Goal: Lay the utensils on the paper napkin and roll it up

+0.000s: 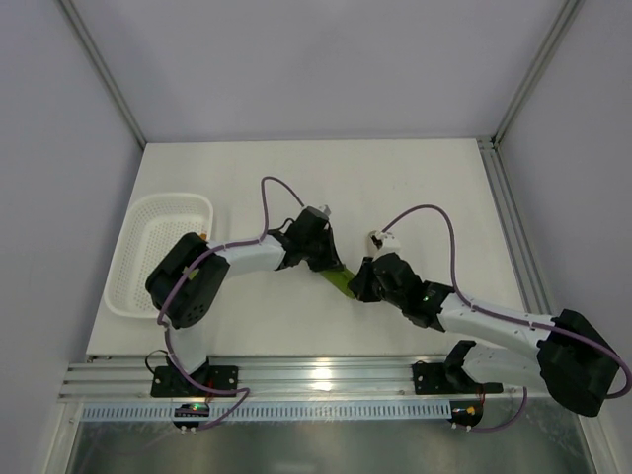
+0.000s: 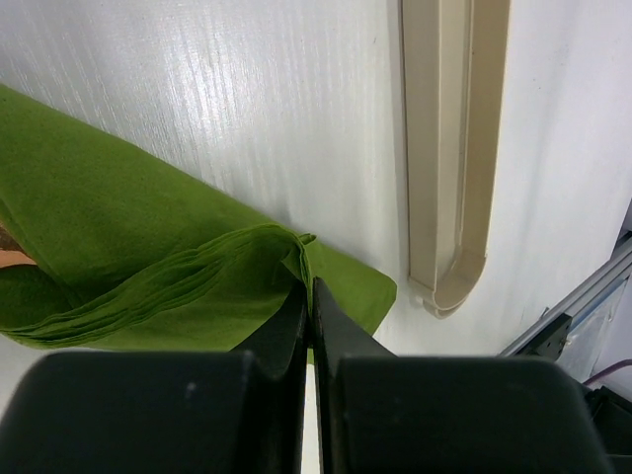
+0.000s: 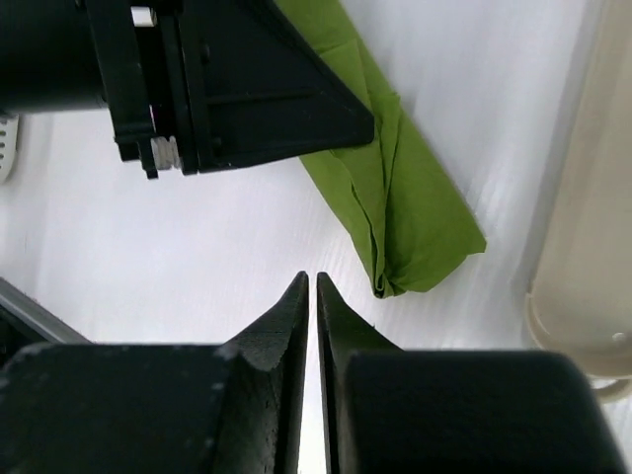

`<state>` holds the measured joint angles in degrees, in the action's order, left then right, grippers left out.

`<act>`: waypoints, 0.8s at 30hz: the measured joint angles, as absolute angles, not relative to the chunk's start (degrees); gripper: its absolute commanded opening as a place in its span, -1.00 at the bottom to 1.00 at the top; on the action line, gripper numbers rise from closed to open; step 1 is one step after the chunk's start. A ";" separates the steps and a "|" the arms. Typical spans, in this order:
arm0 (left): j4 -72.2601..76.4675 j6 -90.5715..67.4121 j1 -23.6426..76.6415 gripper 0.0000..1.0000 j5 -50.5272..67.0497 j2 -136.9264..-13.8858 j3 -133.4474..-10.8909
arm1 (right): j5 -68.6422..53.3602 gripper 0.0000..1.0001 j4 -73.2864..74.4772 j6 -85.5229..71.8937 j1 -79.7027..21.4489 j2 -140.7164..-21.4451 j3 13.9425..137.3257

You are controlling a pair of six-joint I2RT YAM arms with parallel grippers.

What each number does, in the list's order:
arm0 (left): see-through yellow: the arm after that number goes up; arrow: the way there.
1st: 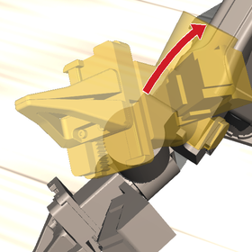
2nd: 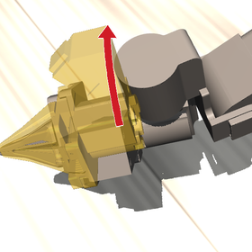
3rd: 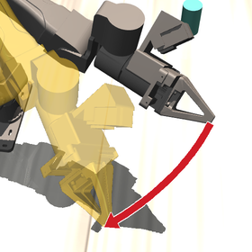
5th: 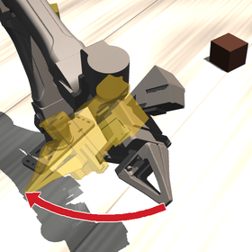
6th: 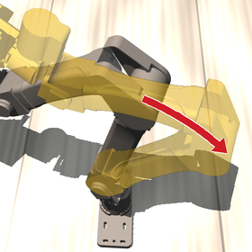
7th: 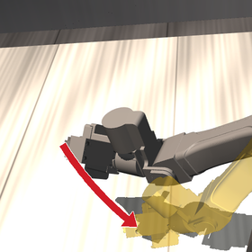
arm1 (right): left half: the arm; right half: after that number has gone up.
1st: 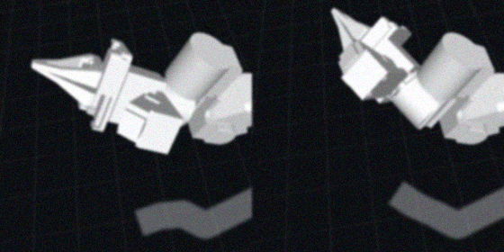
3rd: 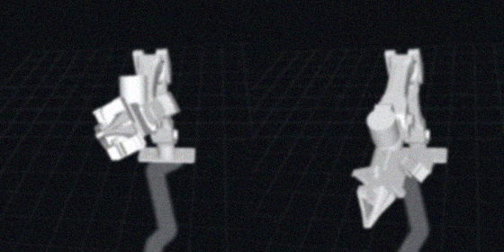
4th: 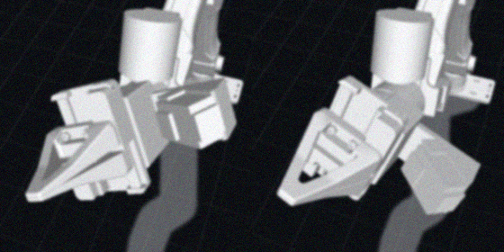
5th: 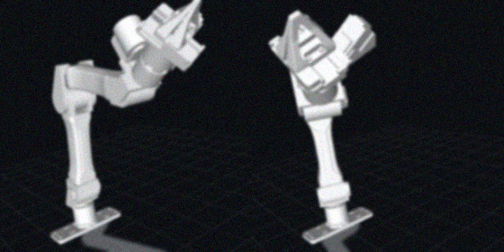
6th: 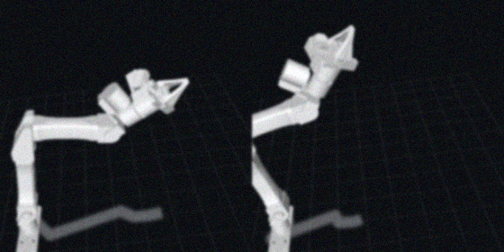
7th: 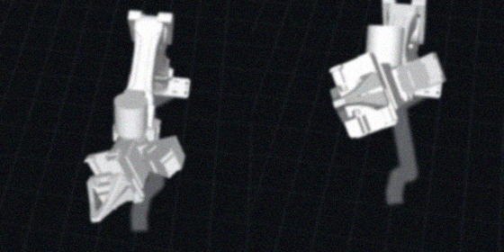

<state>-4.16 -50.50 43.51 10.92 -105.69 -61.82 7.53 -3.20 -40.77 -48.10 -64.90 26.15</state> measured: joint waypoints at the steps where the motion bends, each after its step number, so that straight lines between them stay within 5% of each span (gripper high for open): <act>1: -4.14 -50.50 43.51 -1.00 10.92 -105.73 -61.84 | 8.21 -0.84 -1.83 -40.71 -47.81 -63.83 26.68; 24: -4.14 -50.52 44.03 -1.00 10.52 -106.02 -62.00 | 8.88 -0.93 1.80 -36.71 -36.69 -85.69 38.28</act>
